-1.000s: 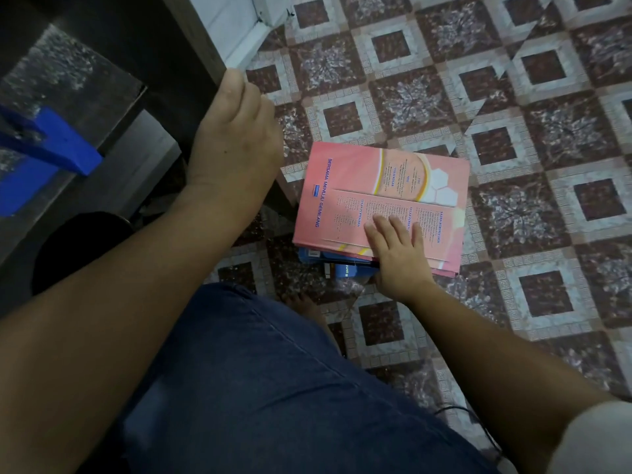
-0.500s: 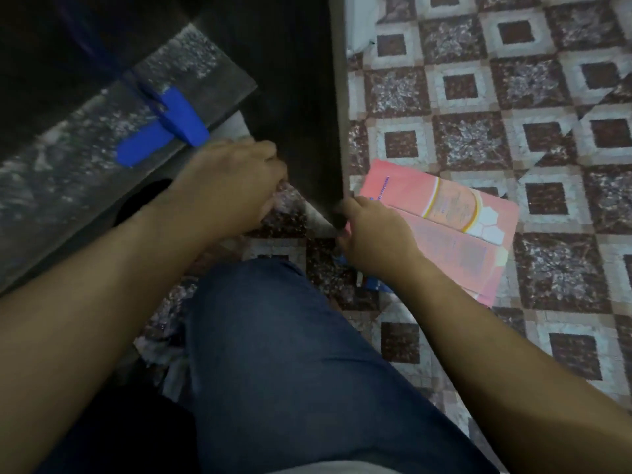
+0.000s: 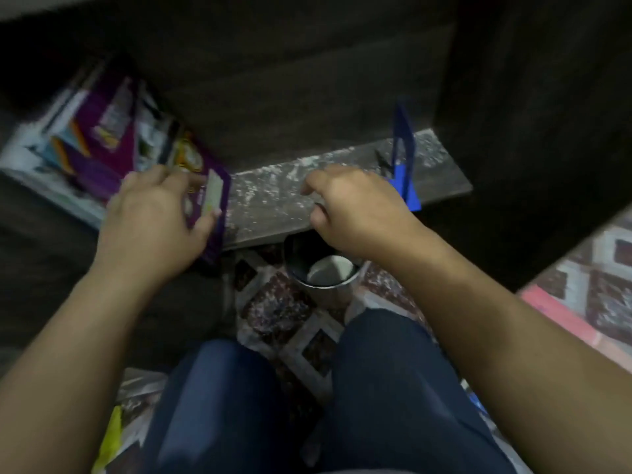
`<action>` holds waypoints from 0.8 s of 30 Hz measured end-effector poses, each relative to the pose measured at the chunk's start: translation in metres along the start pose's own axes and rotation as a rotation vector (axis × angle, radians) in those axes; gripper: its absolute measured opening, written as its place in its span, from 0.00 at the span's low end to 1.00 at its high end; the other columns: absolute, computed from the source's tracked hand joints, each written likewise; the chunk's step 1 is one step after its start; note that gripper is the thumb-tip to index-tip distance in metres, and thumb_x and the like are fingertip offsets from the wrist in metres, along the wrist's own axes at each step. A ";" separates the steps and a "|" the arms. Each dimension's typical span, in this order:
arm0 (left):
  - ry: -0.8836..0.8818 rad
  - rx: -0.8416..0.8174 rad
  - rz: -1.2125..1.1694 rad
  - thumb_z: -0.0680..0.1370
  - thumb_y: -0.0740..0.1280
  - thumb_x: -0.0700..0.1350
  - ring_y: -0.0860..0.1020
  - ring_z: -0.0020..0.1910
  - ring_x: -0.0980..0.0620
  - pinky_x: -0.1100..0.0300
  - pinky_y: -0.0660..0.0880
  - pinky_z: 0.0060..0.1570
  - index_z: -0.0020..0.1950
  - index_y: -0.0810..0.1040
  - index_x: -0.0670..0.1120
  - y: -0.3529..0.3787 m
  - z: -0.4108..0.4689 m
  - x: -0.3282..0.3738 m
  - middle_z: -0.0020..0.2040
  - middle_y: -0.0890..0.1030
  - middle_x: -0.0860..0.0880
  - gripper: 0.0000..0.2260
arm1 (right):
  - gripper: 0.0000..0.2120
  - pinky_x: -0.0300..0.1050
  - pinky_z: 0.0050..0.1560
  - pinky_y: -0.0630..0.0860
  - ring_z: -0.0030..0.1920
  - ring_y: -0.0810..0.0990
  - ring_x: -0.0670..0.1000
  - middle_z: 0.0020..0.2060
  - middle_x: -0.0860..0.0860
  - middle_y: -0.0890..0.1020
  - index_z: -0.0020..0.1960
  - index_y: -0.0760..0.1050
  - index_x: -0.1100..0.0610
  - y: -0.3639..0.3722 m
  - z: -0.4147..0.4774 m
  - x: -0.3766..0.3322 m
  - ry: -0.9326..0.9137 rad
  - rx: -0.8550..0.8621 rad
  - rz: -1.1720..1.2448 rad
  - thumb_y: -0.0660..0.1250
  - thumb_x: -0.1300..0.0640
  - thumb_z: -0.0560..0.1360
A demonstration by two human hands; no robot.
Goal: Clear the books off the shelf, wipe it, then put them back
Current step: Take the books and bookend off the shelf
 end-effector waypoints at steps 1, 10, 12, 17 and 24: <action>-0.046 0.044 -0.003 0.73 0.72 0.49 0.71 0.55 0.34 0.42 0.72 0.54 0.62 0.77 0.42 -0.010 -0.003 -0.017 0.55 0.75 0.37 0.20 | 0.16 0.49 0.52 0.71 0.58 0.75 0.57 0.58 0.52 0.76 0.62 0.73 0.52 0.000 0.013 -0.015 -0.027 -0.004 -0.011 0.62 0.55 0.75; -0.324 0.242 -0.102 0.73 0.73 0.46 0.66 0.64 0.34 0.42 0.66 0.63 0.69 0.67 0.39 -0.049 -0.019 -0.120 0.65 0.67 0.36 0.29 | 0.17 0.49 0.51 0.72 0.58 0.75 0.56 0.56 0.52 0.75 0.63 0.73 0.53 0.016 0.096 -0.120 -0.254 0.018 -0.067 0.63 0.52 0.75; -0.321 0.199 -0.131 0.74 0.72 0.46 0.65 0.67 0.37 0.43 0.66 0.64 0.71 0.65 0.40 -0.045 -0.016 -0.128 0.67 0.66 0.38 0.30 | 0.19 0.50 0.52 0.72 0.59 0.74 0.56 0.59 0.53 0.73 0.65 0.72 0.53 0.021 0.111 -0.137 -0.299 0.015 -0.054 0.64 0.54 0.75; -0.240 0.130 -0.183 0.74 0.71 0.45 0.65 0.70 0.43 0.46 0.65 0.69 0.75 0.60 0.40 -0.030 -0.011 -0.135 0.70 0.66 0.41 0.34 | 0.34 0.53 0.64 0.69 0.70 0.66 0.54 0.73 0.52 0.63 0.76 0.58 0.54 0.025 0.142 -0.171 -0.371 0.044 0.035 0.66 0.59 0.73; -0.212 0.108 -0.200 0.76 0.69 0.45 0.62 0.74 0.46 0.47 0.63 0.71 0.79 0.52 0.43 -0.023 -0.010 -0.135 0.75 0.63 0.43 0.37 | 0.42 0.54 0.72 0.61 0.76 0.56 0.52 0.78 0.51 0.54 0.78 0.51 0.52 0.046 0.162 -0.192 -0.441 0.044 0.040 0.69 0.63 0.72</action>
Point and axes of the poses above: each hand's wrist, its own z-axis towards the middle knuckle, its own y-axis out of the palm, x = y × z, the point moved 7 cm from there along z, towards the middle knuckle
